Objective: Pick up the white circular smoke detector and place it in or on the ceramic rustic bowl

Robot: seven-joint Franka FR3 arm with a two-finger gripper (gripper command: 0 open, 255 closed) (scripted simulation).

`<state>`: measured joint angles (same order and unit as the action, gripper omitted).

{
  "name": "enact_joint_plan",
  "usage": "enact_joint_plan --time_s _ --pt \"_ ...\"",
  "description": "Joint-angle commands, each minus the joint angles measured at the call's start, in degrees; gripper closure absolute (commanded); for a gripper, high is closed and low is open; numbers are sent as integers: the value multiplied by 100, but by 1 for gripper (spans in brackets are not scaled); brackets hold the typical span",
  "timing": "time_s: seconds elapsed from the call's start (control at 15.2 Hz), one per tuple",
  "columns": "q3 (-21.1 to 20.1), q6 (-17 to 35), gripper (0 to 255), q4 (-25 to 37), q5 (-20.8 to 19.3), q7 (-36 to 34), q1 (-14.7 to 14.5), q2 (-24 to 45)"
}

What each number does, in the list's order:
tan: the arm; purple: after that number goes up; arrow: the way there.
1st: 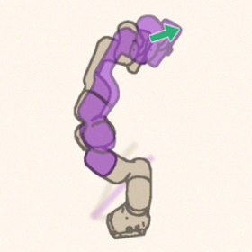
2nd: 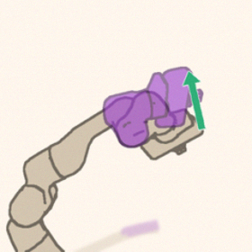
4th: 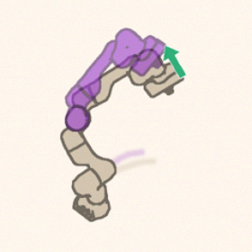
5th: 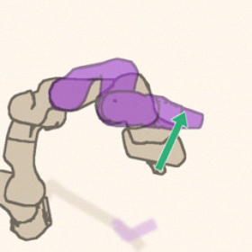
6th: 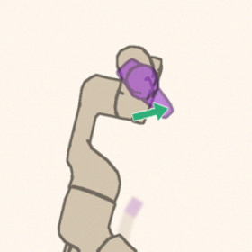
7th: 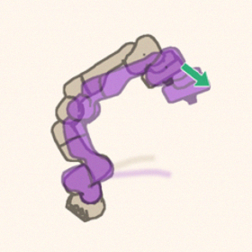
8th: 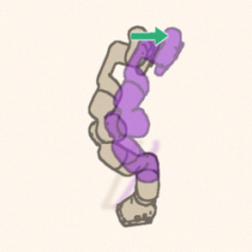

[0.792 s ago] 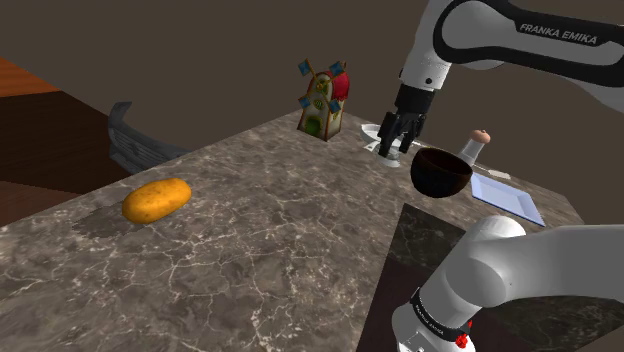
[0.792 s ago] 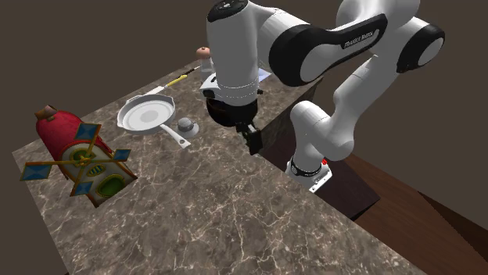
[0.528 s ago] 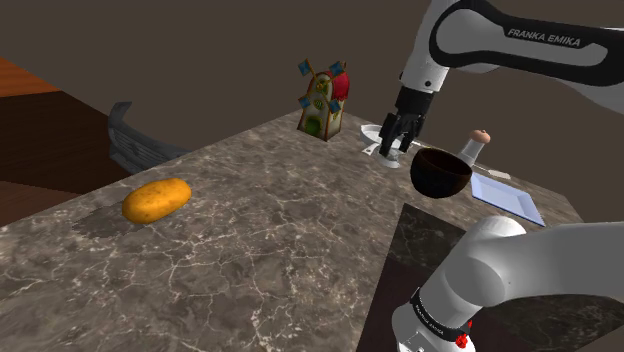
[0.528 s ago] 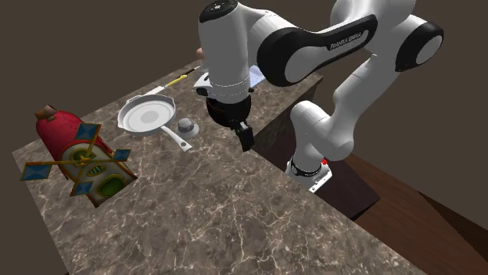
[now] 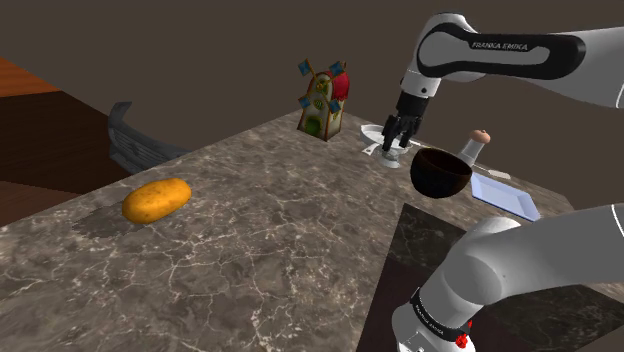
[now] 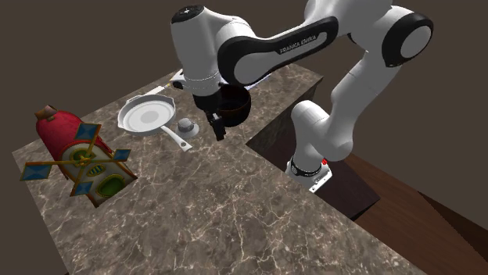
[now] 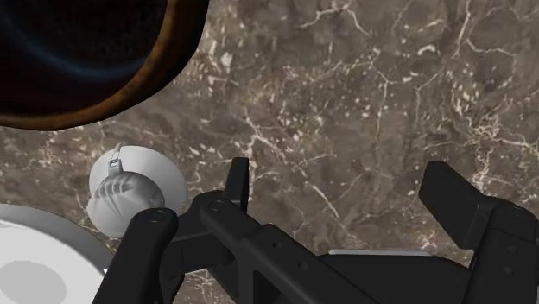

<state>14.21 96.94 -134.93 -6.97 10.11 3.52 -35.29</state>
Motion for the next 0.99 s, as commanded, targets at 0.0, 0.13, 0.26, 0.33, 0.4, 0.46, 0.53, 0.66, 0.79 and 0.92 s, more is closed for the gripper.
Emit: enact_joint_plan --time_s 0.0,0.13,0.26,0.33,0.4,0.46,0.53,0.66,0.79,0.92 --pt "206 248 0 100 -101 228 42 285" --pt "413 459 0 249 -167 456 78 585" --pt "618 663 0 423 -202 687 104 903" --pt "720 761 0 520 -207 806 113 1068" --pt "821 856 0 624 -203 927 123 1239" --pt "920 949 0 734 -188 1050 132 1413" --pt "1020 1037 0 850 -164 1176 138 1592" --pt "1215 1203 0 1103 -85 1438 151 1964" --pt "1375 1331 0 1340 18 1672 166 2296" --pt "1387 1486 0 1216 25 1681 174 2330"
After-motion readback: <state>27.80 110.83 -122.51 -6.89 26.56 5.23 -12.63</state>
